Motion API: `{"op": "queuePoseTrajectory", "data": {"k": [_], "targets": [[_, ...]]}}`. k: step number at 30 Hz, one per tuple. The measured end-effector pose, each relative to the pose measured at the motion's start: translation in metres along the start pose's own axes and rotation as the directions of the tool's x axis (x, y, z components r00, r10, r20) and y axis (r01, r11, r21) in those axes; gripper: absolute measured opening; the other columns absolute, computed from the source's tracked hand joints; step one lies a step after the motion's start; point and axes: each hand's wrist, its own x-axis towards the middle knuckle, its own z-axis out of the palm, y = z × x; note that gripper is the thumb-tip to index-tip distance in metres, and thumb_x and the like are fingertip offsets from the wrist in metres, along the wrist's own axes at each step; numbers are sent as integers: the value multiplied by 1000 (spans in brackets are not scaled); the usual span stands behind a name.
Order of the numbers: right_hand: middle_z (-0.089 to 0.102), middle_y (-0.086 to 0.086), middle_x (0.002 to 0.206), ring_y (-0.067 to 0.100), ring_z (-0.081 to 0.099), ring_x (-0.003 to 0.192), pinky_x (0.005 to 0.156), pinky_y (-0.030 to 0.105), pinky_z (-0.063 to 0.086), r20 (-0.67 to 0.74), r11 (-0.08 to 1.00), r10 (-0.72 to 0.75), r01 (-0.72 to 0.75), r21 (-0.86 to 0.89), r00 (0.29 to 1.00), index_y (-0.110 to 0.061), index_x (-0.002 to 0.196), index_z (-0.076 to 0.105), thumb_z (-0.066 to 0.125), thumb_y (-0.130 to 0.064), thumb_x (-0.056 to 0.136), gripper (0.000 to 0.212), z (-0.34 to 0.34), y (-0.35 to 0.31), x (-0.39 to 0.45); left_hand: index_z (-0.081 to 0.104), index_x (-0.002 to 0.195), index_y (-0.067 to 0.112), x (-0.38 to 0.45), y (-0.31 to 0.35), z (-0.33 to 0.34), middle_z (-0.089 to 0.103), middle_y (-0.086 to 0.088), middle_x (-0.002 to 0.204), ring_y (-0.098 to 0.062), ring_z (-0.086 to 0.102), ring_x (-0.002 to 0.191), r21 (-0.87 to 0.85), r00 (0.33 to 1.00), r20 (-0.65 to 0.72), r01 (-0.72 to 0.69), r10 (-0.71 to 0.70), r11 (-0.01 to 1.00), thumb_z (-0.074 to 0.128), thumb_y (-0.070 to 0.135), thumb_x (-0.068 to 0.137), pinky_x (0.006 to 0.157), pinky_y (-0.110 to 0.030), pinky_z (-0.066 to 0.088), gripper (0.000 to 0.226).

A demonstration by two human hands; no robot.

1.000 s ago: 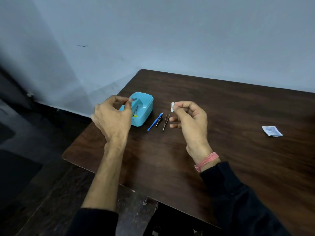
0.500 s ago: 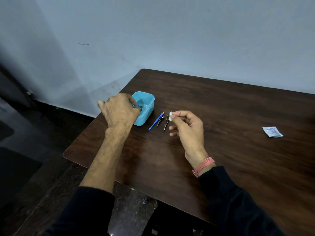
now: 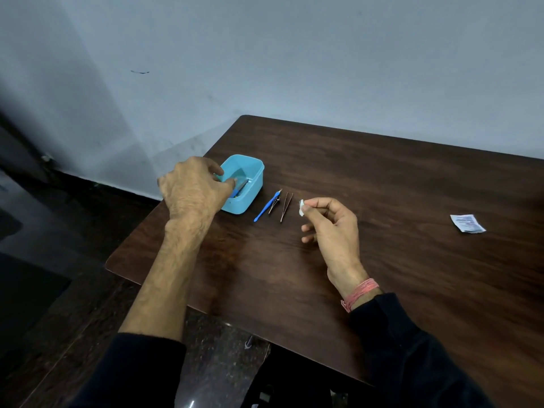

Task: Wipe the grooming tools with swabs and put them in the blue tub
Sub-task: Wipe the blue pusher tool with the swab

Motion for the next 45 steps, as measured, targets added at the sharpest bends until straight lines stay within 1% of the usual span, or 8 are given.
{"op": "queuePoseTrajectory", "data": {"k": [7, 17, 24, 30, 34, 38, 41, 45], "targets": [[78, 1, 93, 12, 67, 69, 53, 27, 57, 33, 999, -41, 40, 33, 999, -13, 101, 81, 81, -12, 100, 2, -4, 2, 2, 80, 97, 35, -65, 0, -12, 76, 14, 79, -28, 77, 89, -268, 993, -109, 9, -39, 963, 75, 55, 91, 85, -42, 61, 22], [79, 19, 111, 23, 74, 78, 65, 32, 64, 107, 994, -60, 49, 103, 992, -6, 108, 78, 80, -8, 101, 8, -19, 7, 2, 74, 138, 37, -90, 24, 30, 79, 1, 111, -34, 71, 114, 29, 968, 232, -107, 97, 994, 66, 56, 104, 99, -46, 55, 40], [77, 25, 108, 22, 73, 79, 68, 33, 64, 135, 988, -96, 78, 133, 986, -9, 116, 80, 77, -5, 102, 15, -23, 9, 1, 83, 114, 34, -82, 30, 27, 78, 4, 106, -27, 71, 110, 37, 974, 225, -29, 20, 999, 76, 47, 101, 90, -39, 53, 20], [77, 12, 99, 18, 70, 76, 65, 30, 61, 144, 985, -102, 80, 152, 984, -8, 116, 82, 76, -3, 102, 16, -42, 4, -8, 81, 106, 31, -106, 11, 13, 79, 3, 95, -30, 76, 98, 32, 976, 217, 7, -14, 999, 74, 45, 98, 87, -40, 58, 17], [76, 11, 97, 16, 69, 75, 62, 27, 60, 113, 987, -131, 119, 110, 985, -3, 117, 81, 74, -2, 102, 17, -75, -3, -9, 78, 98, 34, -145, -13, -7, 73, 11, 71, -29, 74, 84, -157, 995, 98, 37, -22, 987, 74, 46, 98, 80, -42, 55, 13], [75, 15, 100, 16, 69, 77, 62, 26, 59, 67, 986, -134, 126, 112, 989, -6, 114, 82, 74, -2, 101, 16, -104, -9, 2, 78, 91, 38, -163, 10, 2, 71, 16, 69, -6, 66, 65, -472, 970, 226, 33, 85, 881, 79, 47, 96, 75, -37, 57, 11], [76, 16, 101, 18, 69, 79, 63, 26, 60, 35, 986, -132, 128, 104, 991, -7, 112, 81, 73, -1, 102, 14, -121, -16, 16, 80, 92, 40, -154, 49, 36, 73, 11, 73, -13, 72, 70, -638, 915, 348, 70, 206, 767, 83, 46, 95, 81, -44, 64, 7], [78, 19, 101, 20, 72, 79, 67, 29, 64, -59, 986, -167, 168, 20, 984, -3, 111, 79, 73, -1, 103, 10, -147, -23, 41, 80, 91, 41, -134, 106, 83, 73, 11, 71, -16, 76, 73, -691, 861, 366, -4, 354, 723, 80, 49, 94, 85, -46, 65, 9]]}}
